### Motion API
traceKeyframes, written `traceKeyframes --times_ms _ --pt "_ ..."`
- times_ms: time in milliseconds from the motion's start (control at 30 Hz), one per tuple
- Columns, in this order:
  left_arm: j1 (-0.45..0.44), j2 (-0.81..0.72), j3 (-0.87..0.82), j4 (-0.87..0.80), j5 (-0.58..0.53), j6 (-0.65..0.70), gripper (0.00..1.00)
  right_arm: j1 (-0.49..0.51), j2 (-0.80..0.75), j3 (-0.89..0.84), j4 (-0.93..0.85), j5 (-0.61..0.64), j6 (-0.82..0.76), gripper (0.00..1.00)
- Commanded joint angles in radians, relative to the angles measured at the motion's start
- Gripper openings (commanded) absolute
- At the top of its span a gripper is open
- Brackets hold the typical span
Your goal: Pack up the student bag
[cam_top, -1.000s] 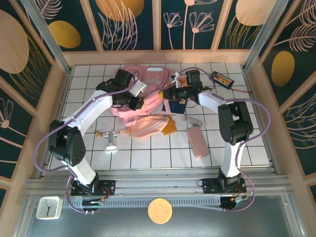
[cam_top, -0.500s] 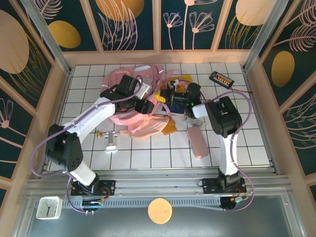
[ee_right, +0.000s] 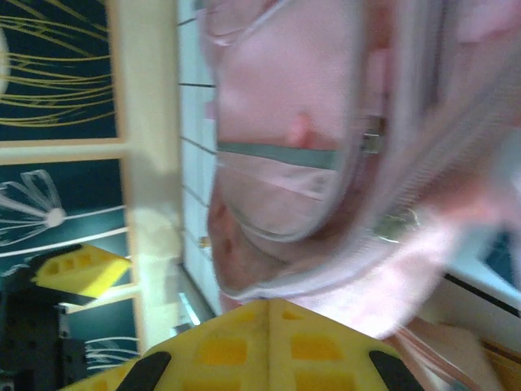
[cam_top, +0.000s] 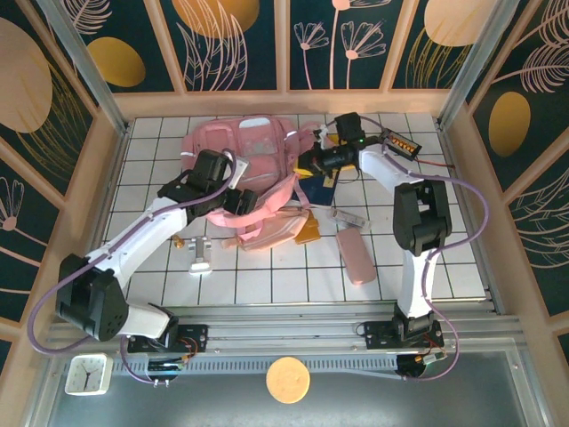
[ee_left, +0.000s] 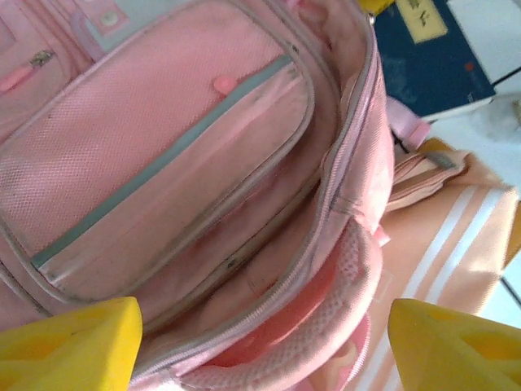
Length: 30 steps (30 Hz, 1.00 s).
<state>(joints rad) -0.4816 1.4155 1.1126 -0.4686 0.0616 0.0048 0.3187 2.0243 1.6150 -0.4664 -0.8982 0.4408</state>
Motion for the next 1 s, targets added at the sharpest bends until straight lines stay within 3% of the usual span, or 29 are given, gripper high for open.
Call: traceKeyframes --times_ms 0,267,433,467,533,667,767,967 --pt "0.0 0.043 0.015 -0.035 0.013 0.099 0.76 -0.02 -0.039 0.019 -0.277 0.097 -0.197 0.0" --pt "-0.004 0.119 -0.031 -0.007 0.08 0.152 0.74 -0.006 -0.069 0.007 -0.29 0.107 -0.268 0.0" --pt "-0.004 0.129 -0.058 -0.013 0.043 0.194 0.79 0.008 -0.097 -0.068 -0.057 0.162 -0.371 0.02" --pt "-0.004 0.129 -0.06 -0.012 0.035 0.198 0.79 0.018 -0.12 -0.108 0.006 0.182 -0.433 0.04" --pt "-0.004 0.137 -0.059 -0.006 0.024 0.199 0.79 0.039 -0.175 -0.213 0.147 0.232 -0.555 0.24" --pt "-0.005 0.157 -0.061 -0.003 -0.015 0.203 0.79 0.042 -0.247 -0.39 0.402 0.22 -0.752 0.4" --pt "-0.004 0.148 -0.078 0.005 -0.05 0.211 0.79 0.043 -0.235 -0.405 0.466 0.197 -0.832 0.53" --pt "-0.003 0.126 -0.099 0.01 -0.065 0.216 0.79 0.059 -0.148 -0.353 0.464 0.197 -1.003 0.55"
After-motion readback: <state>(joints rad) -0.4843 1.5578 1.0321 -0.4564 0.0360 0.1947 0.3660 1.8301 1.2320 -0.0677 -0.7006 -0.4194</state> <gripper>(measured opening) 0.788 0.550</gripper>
